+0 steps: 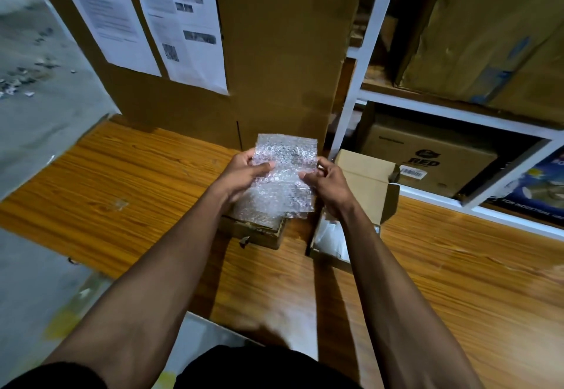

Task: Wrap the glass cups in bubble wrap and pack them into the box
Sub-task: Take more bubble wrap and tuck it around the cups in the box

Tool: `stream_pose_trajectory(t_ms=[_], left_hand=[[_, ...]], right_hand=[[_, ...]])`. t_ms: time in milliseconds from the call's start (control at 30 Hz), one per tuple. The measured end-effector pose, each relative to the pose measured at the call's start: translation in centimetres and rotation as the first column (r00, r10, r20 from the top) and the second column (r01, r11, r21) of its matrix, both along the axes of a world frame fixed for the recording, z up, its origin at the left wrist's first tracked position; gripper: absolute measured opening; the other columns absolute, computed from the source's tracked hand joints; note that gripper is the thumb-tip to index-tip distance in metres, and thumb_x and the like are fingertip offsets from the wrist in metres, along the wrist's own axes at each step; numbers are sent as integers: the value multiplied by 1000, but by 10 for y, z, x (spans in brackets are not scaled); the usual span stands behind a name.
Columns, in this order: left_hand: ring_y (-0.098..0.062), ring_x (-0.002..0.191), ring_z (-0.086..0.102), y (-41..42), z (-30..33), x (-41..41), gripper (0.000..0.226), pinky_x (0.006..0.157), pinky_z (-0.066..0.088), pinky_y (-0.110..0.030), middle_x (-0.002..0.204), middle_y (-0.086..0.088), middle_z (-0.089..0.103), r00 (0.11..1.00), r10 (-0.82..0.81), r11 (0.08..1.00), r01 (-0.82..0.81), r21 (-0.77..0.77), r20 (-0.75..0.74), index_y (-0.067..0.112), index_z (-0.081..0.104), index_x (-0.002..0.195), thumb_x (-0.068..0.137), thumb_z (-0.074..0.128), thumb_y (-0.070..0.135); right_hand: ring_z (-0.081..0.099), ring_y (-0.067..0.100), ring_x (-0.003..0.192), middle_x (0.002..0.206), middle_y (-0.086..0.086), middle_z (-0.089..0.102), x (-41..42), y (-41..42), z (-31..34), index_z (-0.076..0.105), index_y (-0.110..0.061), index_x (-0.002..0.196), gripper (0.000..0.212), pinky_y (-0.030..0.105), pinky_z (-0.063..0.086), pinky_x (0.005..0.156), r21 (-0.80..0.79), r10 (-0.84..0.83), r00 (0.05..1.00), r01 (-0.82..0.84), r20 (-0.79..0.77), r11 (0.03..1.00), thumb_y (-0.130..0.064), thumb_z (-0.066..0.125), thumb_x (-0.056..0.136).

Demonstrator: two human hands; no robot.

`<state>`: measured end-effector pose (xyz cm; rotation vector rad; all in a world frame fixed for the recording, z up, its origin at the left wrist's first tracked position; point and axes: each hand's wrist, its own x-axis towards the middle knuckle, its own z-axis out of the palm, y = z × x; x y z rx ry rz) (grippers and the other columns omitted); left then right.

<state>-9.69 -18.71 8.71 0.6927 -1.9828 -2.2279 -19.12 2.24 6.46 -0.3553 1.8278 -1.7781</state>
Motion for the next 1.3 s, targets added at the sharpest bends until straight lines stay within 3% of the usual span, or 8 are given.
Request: stream_pose_trajectory(t_ms=[100,267,367,700,867,1067,1200,1300], left_hand=[[-24,134,58,7,2,6,103,111,50,-43,161,-4,41,995,-89,996,88,19,38,17,32,162,78,91,17],[-24,109,71,20,4,9,27,83,62,-27,121,-11,73,995,-83,996,82,-24,-60,11,75,107,91,70,-11],[-25,108,72,25,7,8,31,79,65,-35,114,-4,75,995,-66,996,62,-65,-72,12,81,81,91,68,-15],[-28,95,76,34,17,1,21,81,65,-47,107,-10,79,997,-56,983,46,-177,-55,13,80,98,92,73,-6],[-33,101,75,33,18,-11,12,90,60,-55,102,-10,80,999,-4,969,14,-246,41,17,81,99,94,74,9],[-24,100,73,32,23,-21,14,75,60,-35,106,-5,79,963,-138,839,238,-490,231,18,81,98,93,70,26],[-21,107,72,25,31,-18,17,88,62,-38,117,5,75,929,-267,811,361,-460,257,23,77,111,95,78,27],[-17,100,76,15,29,-8,60,96,59,-42,120,2,75,880,-353,772,466,-433,318,18,63,137,84,88,34]], right_hand=[[73,23,101,115,9,74,1,9,3,58,-7,141,54,40,60,90,-22,-48,997,46,-54,999,-7,79,91],[75,28,106,115,11,78,5,26,10,72,2,120,28,42,62,90,-89,-39,994,30,-104,996,4,71,92],[74,18,93,102,2,78,4,35,11,73,4,109,21,34,62,80,-83,-46,987,33,-151,996,13,64,92],[70,24,98,123,17,71,-9,54,20,66,-10,128,31,34,58,78,-104,-40,995,49,86,993,2,52,103],[65,15,99,122,4,70,-7,50,32,65,-14,128,28,29,51,85,-19,-165,983,164,-83,986,-21,45,109],[62,3,115,134,-12,62,9,36,57,50,-29,148,82,24,52,97,376,336,878,-200,-341,905,-57,85,80],[73,9,80,93,-7,75,3,28,51,74,-24,109,13,37,63,77,269,82,864,63,-497,961,-22,75,96],[69,13,68,81,-3,74,-6,37,48,75,-22,95,7,34,57,61,130,-48,941,97,-335,987,-17,72,98]])
